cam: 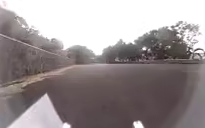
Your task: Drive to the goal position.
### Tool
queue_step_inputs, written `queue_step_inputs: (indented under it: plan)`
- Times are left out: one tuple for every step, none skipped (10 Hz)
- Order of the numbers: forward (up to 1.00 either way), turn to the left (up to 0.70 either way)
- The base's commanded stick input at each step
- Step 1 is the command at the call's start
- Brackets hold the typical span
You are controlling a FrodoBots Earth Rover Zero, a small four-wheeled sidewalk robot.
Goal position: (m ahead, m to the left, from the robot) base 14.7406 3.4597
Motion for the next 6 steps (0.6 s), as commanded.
queue_step_inputs:
  plan:
    - [1.00, 0.00]
    - [1.00, 0.00]
    - [1.00, 0.00]
    - [1.00, 0.00]
    - [1.00, 0.00]
    - [1.00, 0.00]
